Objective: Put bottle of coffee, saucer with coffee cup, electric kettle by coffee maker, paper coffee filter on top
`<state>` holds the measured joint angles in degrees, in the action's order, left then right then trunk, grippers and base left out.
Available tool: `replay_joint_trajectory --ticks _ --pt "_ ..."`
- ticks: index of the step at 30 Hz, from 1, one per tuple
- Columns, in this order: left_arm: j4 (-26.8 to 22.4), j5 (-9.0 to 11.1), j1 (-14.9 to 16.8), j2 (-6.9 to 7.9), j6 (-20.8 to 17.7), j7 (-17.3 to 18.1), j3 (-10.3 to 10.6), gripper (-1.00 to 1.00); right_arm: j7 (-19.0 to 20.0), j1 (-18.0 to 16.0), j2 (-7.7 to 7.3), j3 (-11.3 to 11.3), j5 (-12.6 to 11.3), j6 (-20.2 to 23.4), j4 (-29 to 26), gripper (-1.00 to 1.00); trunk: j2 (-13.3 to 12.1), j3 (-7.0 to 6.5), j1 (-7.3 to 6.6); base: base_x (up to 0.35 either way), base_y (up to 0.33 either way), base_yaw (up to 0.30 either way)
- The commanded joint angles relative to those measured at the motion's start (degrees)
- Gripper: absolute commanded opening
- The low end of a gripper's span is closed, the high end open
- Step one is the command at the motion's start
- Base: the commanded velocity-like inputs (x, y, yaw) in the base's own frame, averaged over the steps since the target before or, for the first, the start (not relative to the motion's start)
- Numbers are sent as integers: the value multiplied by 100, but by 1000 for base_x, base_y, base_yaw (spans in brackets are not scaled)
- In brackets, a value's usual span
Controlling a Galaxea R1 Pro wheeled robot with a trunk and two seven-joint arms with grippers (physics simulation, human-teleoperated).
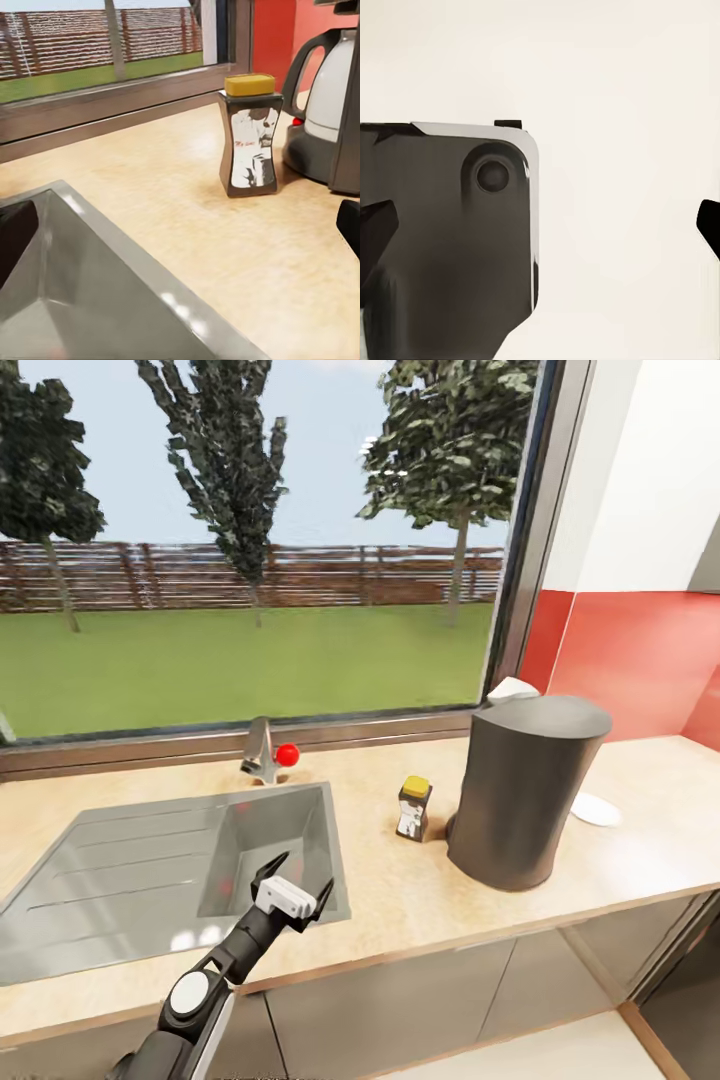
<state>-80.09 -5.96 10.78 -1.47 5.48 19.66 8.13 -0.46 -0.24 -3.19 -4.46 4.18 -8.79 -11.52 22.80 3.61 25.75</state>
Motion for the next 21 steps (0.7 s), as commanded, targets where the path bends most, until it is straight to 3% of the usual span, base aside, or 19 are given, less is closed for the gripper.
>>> replay_joint_trajectory --ticks 1,21 --pt "-6 -61 4 -7 32 12 -3 100 2 -2 3 -46 45 -17 1 100 12 13 3 0 -236 107" --pt "-16 -78 4 -37 22 11 13 100 2 -2 -6 -55 41 -26 -2 100 12 15 3 0 -269 14"
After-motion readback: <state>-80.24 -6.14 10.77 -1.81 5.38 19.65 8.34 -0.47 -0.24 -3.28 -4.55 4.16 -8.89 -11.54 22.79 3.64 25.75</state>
